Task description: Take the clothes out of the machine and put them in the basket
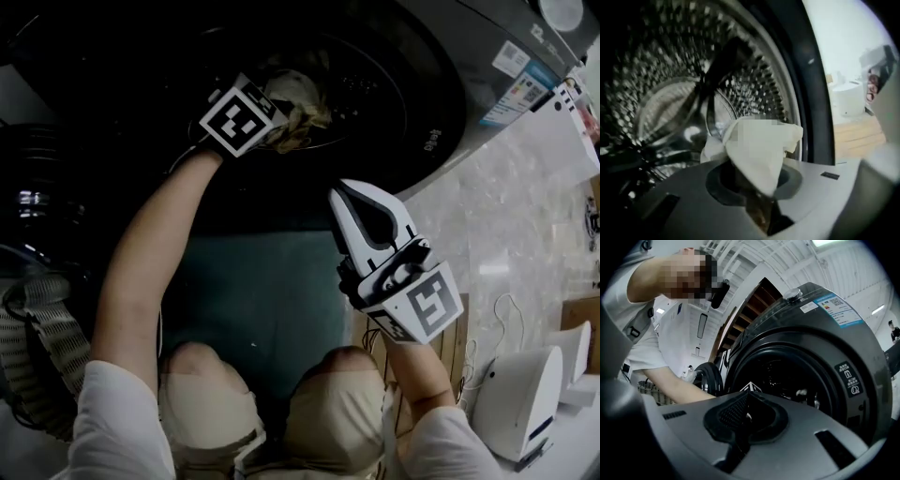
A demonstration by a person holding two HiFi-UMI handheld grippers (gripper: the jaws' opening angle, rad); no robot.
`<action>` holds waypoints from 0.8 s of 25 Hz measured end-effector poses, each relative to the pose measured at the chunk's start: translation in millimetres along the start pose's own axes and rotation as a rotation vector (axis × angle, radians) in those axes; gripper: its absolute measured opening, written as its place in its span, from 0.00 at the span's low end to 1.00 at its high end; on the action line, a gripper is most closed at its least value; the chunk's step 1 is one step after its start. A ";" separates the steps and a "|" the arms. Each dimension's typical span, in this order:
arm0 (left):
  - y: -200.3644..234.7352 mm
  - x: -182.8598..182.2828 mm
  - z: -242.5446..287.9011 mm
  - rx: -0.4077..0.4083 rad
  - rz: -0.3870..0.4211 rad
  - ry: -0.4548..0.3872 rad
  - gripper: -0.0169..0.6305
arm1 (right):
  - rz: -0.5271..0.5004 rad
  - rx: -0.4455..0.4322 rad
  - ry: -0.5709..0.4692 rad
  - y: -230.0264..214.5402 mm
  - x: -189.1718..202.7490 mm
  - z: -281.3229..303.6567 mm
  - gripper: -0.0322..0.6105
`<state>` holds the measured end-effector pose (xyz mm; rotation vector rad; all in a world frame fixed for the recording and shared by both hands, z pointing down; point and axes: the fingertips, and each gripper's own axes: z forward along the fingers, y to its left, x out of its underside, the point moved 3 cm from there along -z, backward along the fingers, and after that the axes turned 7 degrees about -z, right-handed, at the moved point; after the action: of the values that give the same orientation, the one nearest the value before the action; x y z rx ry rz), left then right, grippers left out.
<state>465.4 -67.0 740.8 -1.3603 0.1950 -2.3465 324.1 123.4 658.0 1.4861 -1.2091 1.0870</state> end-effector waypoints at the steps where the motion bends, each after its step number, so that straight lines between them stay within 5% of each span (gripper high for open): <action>1: -4.2 -2.3 -9.2 -0.011 0.004 -0.032 0.18 | -0.005 -0.003 -0.007 2.7 -4.4 5.2 0.07; 14: -25.0 -10.2 -140.1 -0.111 -0.052 -0.365 0.18 | -0.038 -0.168 -0.021 57.9 -7.7 61.0 0.07; 20: -28.9 -24.9 -203.7 -0.096 -0.120 -0.477 0.18 | -0.021 -0.241 -0.004 79.5 -72.6 96.0 0.07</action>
<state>293.8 -48.1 626.2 -1.9778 0.0849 -2.0467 244.2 34.8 576.9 1.3125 -1.2763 0.8906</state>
